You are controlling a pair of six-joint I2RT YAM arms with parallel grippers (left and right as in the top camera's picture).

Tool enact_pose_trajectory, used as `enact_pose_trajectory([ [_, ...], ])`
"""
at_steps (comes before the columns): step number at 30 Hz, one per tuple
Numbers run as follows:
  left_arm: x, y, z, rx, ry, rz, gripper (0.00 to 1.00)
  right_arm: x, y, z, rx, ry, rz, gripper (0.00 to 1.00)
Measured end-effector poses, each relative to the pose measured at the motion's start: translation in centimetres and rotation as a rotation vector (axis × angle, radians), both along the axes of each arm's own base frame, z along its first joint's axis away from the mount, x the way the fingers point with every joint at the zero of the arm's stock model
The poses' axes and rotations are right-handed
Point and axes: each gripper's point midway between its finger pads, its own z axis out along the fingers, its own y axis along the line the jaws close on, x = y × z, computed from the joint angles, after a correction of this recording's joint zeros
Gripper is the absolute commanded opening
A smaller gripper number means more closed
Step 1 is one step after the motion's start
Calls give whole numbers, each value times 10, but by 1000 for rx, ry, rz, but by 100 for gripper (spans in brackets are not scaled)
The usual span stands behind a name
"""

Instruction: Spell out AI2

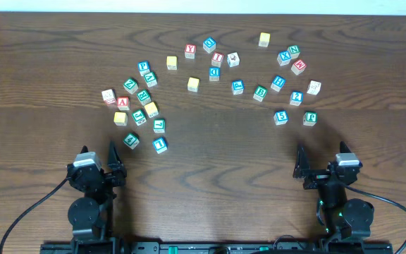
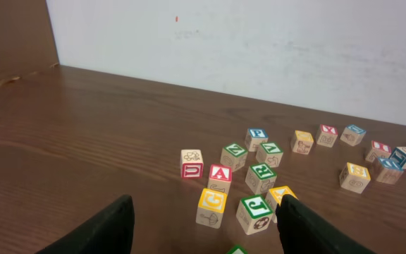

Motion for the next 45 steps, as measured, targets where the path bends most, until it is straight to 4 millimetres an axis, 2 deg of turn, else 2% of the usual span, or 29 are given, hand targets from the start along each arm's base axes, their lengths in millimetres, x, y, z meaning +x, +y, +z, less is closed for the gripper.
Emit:
enact_pose_trajectory([
  [34,-2,0,0,-3,37,1,64,0,0,0,0,0,0,99],
  [38,0,0,7,-5,66,1,64,0,0,0,0,0,0,99],
  [45,10,1,41,-7,100,0,64,0,0,0,0,-1,0,99],
])
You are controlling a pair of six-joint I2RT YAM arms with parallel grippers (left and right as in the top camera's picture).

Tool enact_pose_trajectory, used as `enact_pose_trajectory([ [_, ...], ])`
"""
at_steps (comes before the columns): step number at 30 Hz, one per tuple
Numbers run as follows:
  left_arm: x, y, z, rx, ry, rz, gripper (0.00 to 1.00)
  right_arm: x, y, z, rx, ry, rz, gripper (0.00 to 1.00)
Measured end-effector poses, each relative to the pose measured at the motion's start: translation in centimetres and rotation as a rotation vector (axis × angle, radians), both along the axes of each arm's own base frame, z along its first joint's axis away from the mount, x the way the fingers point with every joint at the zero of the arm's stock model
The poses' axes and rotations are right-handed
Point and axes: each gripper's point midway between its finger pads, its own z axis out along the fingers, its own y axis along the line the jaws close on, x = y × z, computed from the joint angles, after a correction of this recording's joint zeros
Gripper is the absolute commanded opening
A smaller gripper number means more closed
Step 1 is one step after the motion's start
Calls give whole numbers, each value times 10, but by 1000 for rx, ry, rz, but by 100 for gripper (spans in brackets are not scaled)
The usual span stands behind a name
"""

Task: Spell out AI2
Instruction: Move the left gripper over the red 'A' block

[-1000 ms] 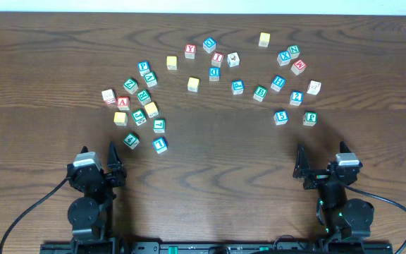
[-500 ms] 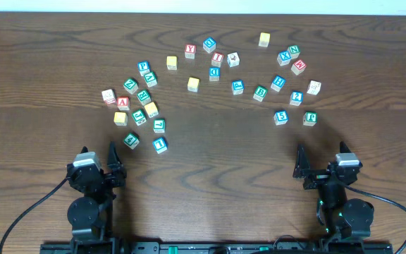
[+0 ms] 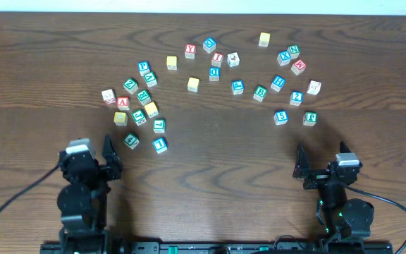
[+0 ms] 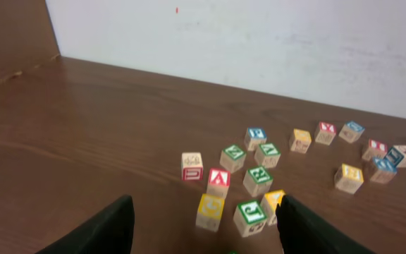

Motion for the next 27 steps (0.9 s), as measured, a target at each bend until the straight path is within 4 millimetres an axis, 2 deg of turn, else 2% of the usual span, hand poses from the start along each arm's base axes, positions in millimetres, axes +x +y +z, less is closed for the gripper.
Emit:
enact_pose_trajectory([
  [9,16,-1,34,-17,186,-14,64,0,0,0,0,1,0,99],
  [16,36,-12,62,-58,373,-77,64,0,0,0,0,0,0,99],
  [27,77,-23,74,-148,751,-139,64,0,0,0,0,0,0,99],
])
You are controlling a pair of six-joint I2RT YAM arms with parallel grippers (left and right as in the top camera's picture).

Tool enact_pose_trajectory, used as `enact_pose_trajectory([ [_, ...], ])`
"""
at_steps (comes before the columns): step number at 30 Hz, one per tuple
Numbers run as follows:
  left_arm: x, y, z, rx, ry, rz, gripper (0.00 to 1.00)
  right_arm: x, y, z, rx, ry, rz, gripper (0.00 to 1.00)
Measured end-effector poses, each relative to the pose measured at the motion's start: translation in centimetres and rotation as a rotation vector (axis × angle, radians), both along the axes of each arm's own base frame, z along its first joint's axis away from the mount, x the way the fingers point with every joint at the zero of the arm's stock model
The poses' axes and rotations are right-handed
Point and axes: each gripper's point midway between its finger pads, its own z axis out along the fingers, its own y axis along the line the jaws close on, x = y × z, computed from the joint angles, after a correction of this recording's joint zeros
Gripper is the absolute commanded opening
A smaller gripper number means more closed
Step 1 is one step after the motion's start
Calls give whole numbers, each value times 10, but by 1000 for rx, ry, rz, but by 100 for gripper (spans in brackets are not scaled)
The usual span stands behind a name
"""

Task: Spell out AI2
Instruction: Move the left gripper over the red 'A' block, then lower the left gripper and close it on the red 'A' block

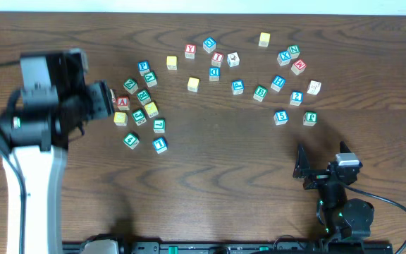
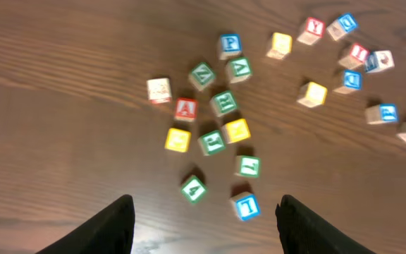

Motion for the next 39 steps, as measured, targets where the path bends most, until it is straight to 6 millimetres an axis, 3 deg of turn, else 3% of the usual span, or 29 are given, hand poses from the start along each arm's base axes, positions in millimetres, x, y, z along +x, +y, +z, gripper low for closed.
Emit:
enact_pose_trajectory([
  [10,23,-7,-41,-58,151,-24,63,0,0,0,0,0,0,99],
  [21,67,-2,-113,-59,267,-13,63,0,0,0,0,0,0,99],
  [30,79,13,-178,-3,402,47,63,0,0,0,0,0,0,99],
  [39,92,17,-209,14,421,58,59,0,0,0,0,0,0,99],
])
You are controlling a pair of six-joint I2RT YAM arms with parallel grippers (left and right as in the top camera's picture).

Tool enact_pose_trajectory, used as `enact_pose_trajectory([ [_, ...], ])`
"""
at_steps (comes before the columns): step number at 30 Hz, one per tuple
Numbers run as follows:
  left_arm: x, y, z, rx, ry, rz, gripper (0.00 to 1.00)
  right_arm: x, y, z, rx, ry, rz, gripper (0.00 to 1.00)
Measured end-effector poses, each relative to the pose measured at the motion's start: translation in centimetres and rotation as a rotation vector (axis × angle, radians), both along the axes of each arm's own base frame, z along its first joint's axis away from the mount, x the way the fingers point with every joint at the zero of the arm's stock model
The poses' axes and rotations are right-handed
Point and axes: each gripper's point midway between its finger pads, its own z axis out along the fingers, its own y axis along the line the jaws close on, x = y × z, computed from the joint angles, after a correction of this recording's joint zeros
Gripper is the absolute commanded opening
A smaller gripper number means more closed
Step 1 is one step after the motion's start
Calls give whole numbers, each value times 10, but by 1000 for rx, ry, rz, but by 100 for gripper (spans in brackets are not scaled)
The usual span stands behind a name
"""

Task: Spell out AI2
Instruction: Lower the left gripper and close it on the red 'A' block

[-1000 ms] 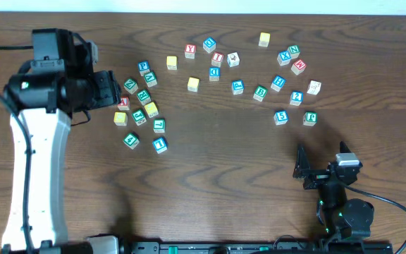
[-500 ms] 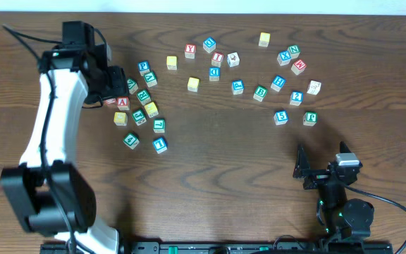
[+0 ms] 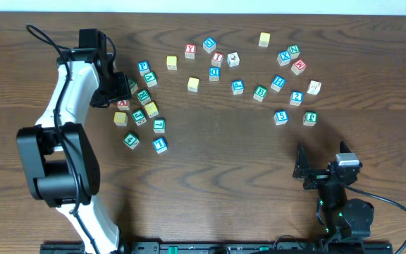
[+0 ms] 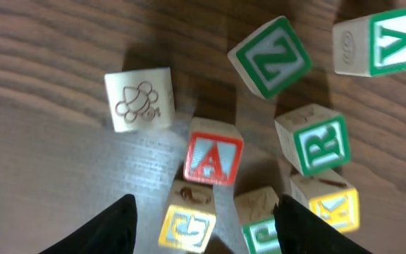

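Note:
The red A block (image 4: 213, 159) (image 3: 122, 103) lies in a tight cluster at the table's left. My left gripper (image 4: 203, 236) (image 3: 118, 92) hangs open just above that cluster, with A a little ahead of its fingertips and a yellow block (image 4: 187, 227) showing between them. The red I block (image 3: 218, 57) sits at the back middle and the blue 2 block (image 3: 297, 97) at the right, both alone. My right gripper (image 3: 302, 168) rests near the front right, open and holding nothing.
Around A sit a white bee block (image 4: 141, 99), green Z (image 4: 270, 56), green R (image 4: 316, 141), yellow K (image 4: 330, 201) and another green block (image 4: 263, 233). Several more letter blocks (image 3: 259, 92) arc across the back of the wooden table (image 3: 210, 169).
My left arm has reached farther back and the gripper has come down close over the cluster; A now fills the middle of the wrist view. It is still open. The right arm has not moved.
Both arms first rested at the front edge, the left gripper open and looking across at the blocks. Then the left wrist had turned slightly. Then it was high above the left cluster, looking down. Now it is low over the A block. No block has moved.

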Motion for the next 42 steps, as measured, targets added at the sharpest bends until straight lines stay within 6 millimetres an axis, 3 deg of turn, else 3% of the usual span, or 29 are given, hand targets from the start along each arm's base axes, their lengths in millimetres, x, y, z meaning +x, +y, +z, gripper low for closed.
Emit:
enact_pose_trajectory([
  [7,3,0,-21,-1,30,-5,58,0,0,0,0,0,0,99],
  [17,14,1,-20,4,-19,-15,58,0,0,0,0,0,0,99],
  [28,13,1,-36,6,-16,-23,57,0,0,0,0,0,0,99],
  [42,13,1,-38,7,-19,-30,53,0,0,0,0,0,0,99],
])
